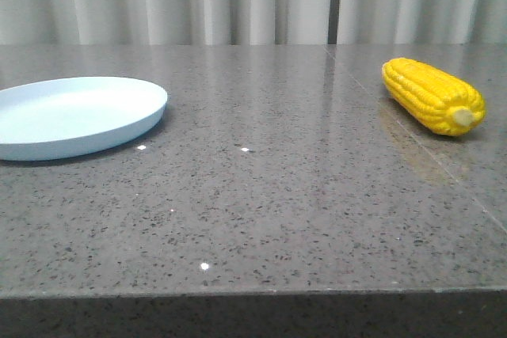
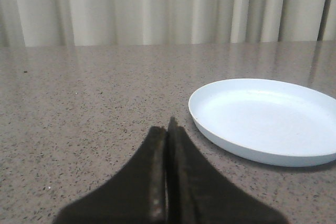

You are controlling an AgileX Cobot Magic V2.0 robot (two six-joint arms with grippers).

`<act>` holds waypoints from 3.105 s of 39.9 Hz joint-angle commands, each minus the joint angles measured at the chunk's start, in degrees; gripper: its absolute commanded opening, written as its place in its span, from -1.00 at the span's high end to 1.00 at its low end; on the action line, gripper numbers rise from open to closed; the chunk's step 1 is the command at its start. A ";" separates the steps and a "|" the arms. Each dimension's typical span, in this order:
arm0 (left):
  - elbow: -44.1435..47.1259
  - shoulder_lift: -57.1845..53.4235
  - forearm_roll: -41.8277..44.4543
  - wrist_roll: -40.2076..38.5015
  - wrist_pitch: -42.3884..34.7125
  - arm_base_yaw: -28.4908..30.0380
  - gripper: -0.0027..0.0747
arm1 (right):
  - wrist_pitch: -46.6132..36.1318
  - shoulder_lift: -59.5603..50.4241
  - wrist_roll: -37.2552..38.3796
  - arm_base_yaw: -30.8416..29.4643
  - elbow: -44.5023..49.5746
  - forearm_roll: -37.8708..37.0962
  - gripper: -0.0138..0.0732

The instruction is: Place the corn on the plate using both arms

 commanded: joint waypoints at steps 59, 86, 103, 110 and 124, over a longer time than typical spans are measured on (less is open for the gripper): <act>-5.77 -1.15 -0.03 -0.58 -17.00 0.01 0.98 | -9.50 -0.96 -0.45 -0.45 -9.67 0.08 0.94; -31.04 21.93 0.21 0.10 9.23 0.01 0.95 | 8.16 22.07 -0.45 -0.45 -35.30 0.03 0.77; -31.04 21.93 0.21 0.10 9.04 0.01 -0.86 | 9.63 22.07 -0.45 -0.45 -35.30 0.03 -0.70; -31.04 22.85 0.21 0.10 8.92 0.01 -0.86 | 9.63 22.07 -0.45 -0.45 -35.30 0.03 -0.70; -41.60 46.87 -0.41 0.10 19.30 0.01 -0.86 | 9.63 22.07 -0.45 -0.45 -35.30 0.03 -0.70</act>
